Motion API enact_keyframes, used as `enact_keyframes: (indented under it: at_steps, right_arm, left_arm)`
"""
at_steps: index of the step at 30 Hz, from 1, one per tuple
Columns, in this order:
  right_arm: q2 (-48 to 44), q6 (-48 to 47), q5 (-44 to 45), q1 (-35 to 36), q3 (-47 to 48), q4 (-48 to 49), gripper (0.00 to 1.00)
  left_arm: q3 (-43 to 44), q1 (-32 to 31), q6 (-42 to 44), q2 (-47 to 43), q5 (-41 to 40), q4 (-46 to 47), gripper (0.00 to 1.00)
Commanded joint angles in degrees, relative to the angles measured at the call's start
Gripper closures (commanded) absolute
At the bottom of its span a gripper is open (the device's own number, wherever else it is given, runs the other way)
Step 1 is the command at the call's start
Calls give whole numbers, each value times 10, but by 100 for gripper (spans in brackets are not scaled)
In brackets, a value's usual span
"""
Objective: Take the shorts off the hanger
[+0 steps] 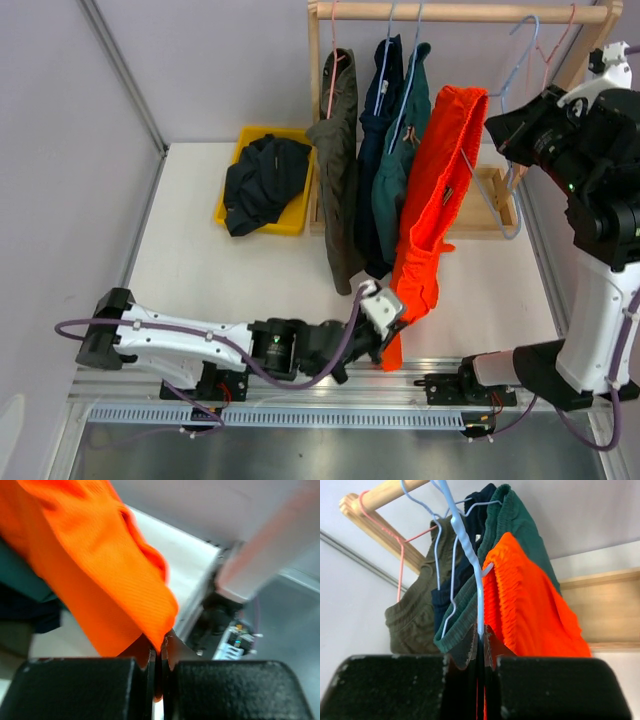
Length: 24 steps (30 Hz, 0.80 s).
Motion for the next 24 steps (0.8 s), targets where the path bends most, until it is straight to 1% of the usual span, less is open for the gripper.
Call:
enact_keyframes:
  at_steps: [1,2,3,4,5,6,7,8,9,10,12,13,15,16,17,18,19,20,21,22,23,24]
  right_arm:
    - [-84,36,-37,-7,-46,99,100]
    - [-96,44,-64,-7,-51,88,100]
    - [-118,56,-80,-8,-55,74,100]
    - [-130,62,-97,-9,-58,44,100]
    - [-157,71,-128,-7,-71,18,100]
    - [-171,77,-141,-9,-78,6,100]
    - [-181,80,-155,-9,-83,-8,100]
    - [-190,82,-172,-10,-79,-26,100]
    - [-197,89,-179,-12,-78,-56,100]
    - [-211,90,-189,-12,-78,-67,100]
    - [-215,89,-181,-13,-65,-95,100]
    - [-214,80,-171,-13,-61,-99,100]
    - [-208,67,-155,-8,-62,-94,100]
    - [-196,51,-128,-6,-64,-88,100]
    - [-187,43,-110,3,-62,-76,100]
    - [-178,34,-92,7,-61,-67,100]
    - [-157,21,-60,14,-60,-54,100]
    - [-144,13,-46,19,-58,-41,100]
    - [-131,6,-26,23,-47,-19,100]
    - [-116,-1,-18,22,-40,-6,100]
    - [-86,-13,-9,22,-31,9,100]
    - [-70,-19,-1,22,-20,18,100]
  left_arm:
    - [105,77,39,19,26,-46,100]
    - [133,97,58,36,44,-62,100]
    - [232,118,66,57,50,-86,100]
    - [268,134,75,104,57,-117,100]
    - [387,170,89,131,75,-135,100]
    - [437,188,91,160,79,-160,100]
    - [481,202,94,222,81,-218,100]
    - [596,228,103,256,82,-247,100]
    - [714,241,107,291,89,-277,100]
    - [832,266,106,362,99,-336,100]
    - [923,285,96,414,130,-380,100]
    - [950,288,80,410,131,-392,100]
    - [897,282,57,360,135,-380,100]
    - [725,258,46,320,133,-357,100]
    - [663,237,54,228,123,-280,100]
    - [551,208,66,184,103,-243,100]
    - [474,148,85,146,49,-217,100]
    - [432,122,86,88,23,-211,100]
    - [417,76,74,64,-3,-221,100]
    - [407,54,66,42,-52,-238,100]
    - [389,34,59,1,-77,-259,100]
    - [384,-10,55,-18,-109,-293,100]
